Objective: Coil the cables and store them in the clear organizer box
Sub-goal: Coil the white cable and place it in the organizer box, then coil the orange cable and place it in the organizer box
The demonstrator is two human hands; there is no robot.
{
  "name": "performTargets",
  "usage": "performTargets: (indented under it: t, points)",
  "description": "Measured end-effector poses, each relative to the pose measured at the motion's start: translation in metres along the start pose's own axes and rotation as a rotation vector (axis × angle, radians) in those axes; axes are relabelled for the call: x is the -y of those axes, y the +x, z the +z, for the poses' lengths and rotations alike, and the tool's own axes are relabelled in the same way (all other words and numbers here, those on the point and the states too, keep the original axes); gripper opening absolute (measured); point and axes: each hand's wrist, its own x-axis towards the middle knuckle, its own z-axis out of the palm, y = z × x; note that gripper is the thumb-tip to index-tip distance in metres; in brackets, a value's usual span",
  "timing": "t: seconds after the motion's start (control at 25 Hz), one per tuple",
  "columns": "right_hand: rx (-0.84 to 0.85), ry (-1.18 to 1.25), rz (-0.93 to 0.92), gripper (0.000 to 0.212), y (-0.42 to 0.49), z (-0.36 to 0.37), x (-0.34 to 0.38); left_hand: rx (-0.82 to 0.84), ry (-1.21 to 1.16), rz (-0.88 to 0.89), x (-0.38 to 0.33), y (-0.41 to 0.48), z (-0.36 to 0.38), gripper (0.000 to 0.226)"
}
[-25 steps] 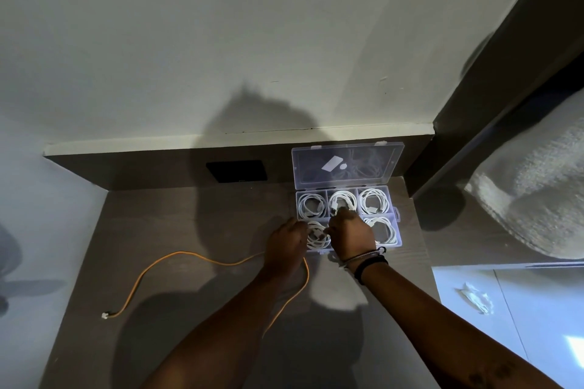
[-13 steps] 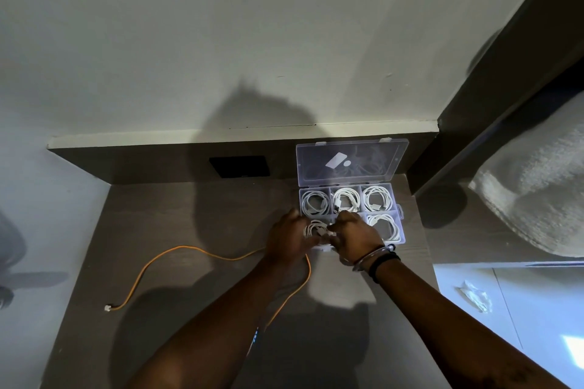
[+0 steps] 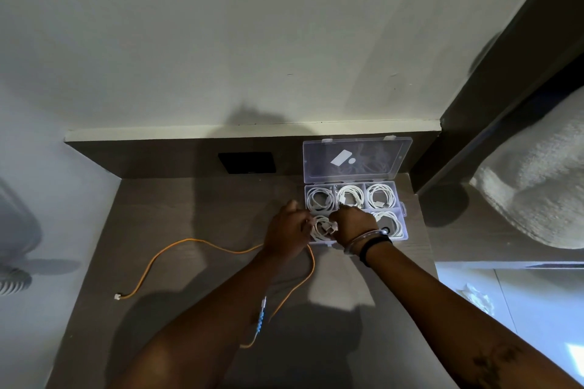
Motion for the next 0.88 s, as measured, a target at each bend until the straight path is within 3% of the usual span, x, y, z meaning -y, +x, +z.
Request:
performTargets:
  t: [0.12, 0.24, 0.36, 0.44, 0.56, 0.68, 0.8, 0.88]
  points:
    - [0.006, 0.080, 0.035, 0.032, -0.009, -0.014, 0.000, -0.057, -0.116, -0.022, -0.001, -0.006, -0.010, 0.026]
    - [-0.147, 0.078, 0.041, 0.025, -0.020, -0.030, 0.014, -0.094, -0.161, -0.010, 0.012, -0.022, -0.022, 0.020]
    - [-0.308, 0.038, -0.148, 0.024, -0.046, -0.027, 0.049, -0.105, -0.214, -0.041, 0.034, -0.057, -0.039, 0.019]
    - [-0.190, -0.026, -0.332, 0.027, -0.069, -0.005, 0.076, -0.042, -0.227, -0.016, 0.052, -0.089, -0.048, 0.020]
    - [0.065, -0.248, -0.412, 0.050, -0.103, 0.039, 0.113, 0.044, -0.210, 0.110, 0.075, -0.141, -0.060, 0.024]
    - [0.050, -0.298, -0.364, 0.049, -0.119, 0.066, 0.136, 0.170, 0.008, 0.270, 0.095, -0.173, -0.067, 0.036]
    - [0.006, -0.429, -0.339, 0.025, -0.130, 0.071, 0.148, 0.347, 0.292, 0.417, 0.107, -0.199, -0.067, 0.052]
    - [0.004, -0.461, -0.278, 0.017, -0.138, 0.068, 0.154, 0.344, 0.446, 0.488, 0.106, -0.209, -0.067, 0.049]
